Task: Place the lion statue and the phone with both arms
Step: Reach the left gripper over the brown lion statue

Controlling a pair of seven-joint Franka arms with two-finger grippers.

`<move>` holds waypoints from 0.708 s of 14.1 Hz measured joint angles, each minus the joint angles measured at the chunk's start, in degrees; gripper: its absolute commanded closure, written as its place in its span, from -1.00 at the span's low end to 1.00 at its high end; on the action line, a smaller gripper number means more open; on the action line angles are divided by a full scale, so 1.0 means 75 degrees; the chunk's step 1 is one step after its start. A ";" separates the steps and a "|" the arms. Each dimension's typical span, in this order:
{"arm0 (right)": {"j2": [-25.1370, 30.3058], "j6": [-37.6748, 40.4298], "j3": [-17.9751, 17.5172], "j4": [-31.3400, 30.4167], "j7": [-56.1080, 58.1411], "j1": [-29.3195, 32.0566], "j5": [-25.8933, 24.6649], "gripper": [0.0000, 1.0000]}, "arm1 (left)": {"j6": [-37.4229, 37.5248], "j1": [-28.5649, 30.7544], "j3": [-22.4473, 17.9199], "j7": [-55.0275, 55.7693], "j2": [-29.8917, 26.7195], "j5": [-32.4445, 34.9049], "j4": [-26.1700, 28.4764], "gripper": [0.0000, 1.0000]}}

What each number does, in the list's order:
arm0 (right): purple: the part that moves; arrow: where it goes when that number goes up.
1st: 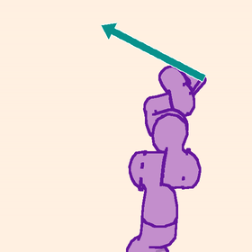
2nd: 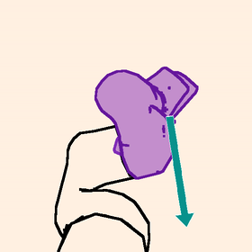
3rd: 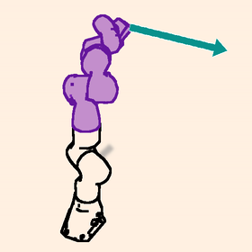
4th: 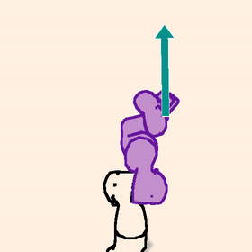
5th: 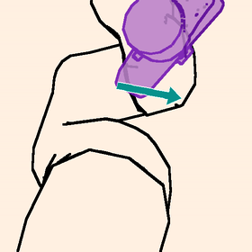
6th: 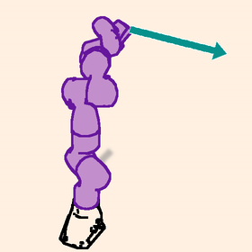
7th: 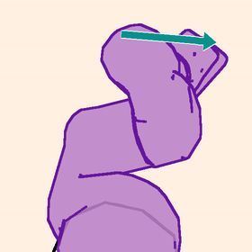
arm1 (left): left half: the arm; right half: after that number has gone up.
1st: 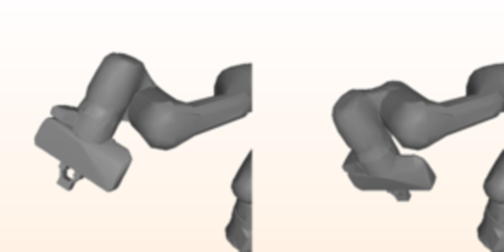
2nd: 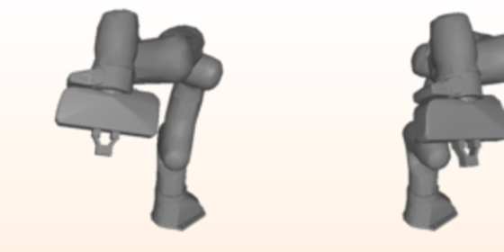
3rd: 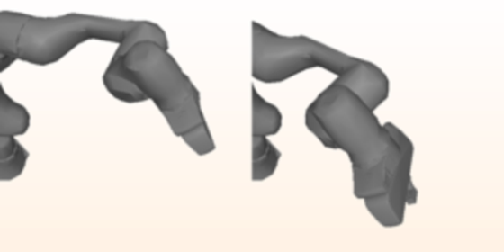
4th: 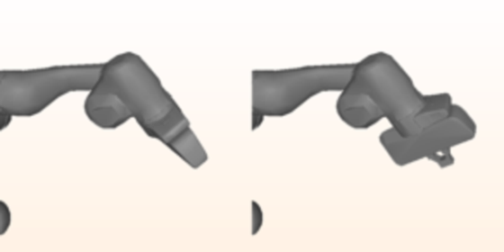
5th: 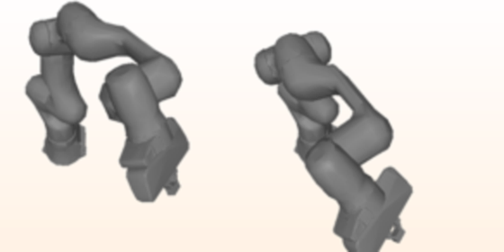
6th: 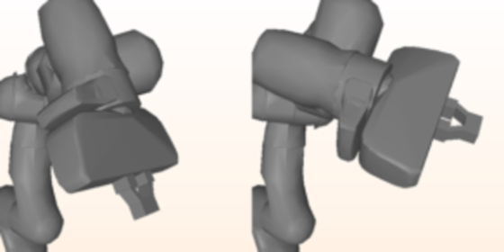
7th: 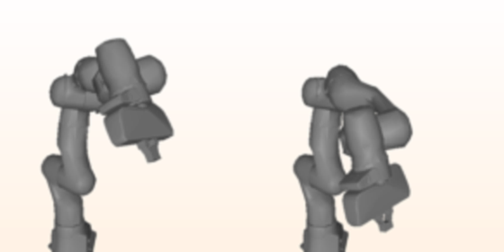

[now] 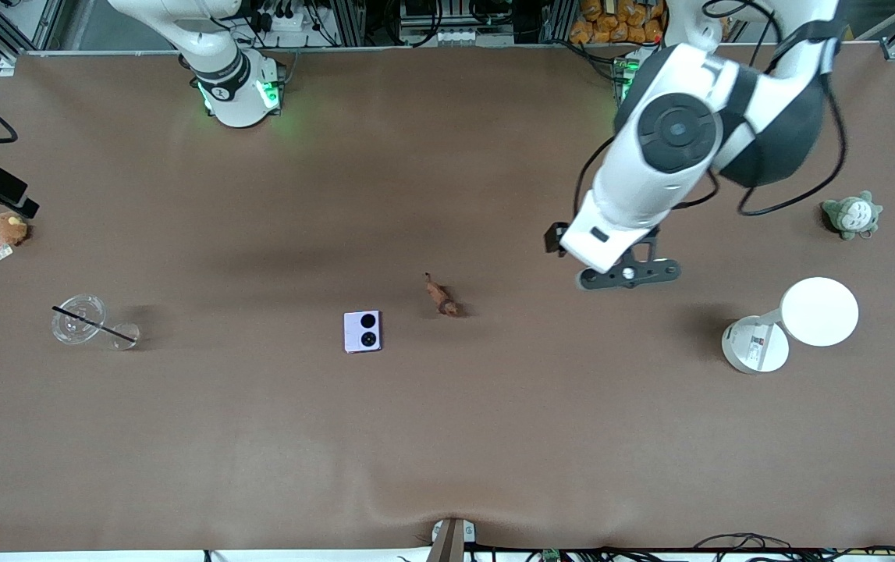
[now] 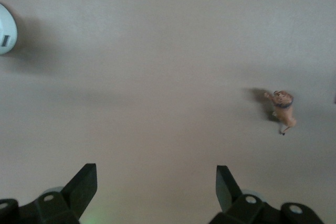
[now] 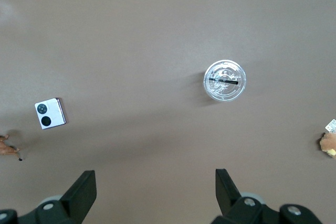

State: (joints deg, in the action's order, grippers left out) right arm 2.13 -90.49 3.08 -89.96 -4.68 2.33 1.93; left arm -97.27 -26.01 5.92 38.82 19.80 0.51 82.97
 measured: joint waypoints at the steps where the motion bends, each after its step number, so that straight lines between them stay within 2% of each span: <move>1: 0.0000 0.0000 0.0000 0.0000 0.0000 0.0000 0.0000 -1.00 | -0.0121 -0.0144 -0.0001 0.0312 0.0107 0.0000 -0.0003 -1.00; 10: 0.0000 0.0000 0.0000 0.0001 0.0000 0.0000 0.0000 -1.00 | -0.0949 -0.0877 -0.0007 0.1870 0.0804 0.0000 -0.0042 -1.00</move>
State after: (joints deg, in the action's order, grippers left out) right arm 2.13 -90.49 3.08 -89.95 -4.68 2.33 1.93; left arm -104.39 -32.59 5.87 52.84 25.83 0.51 82.65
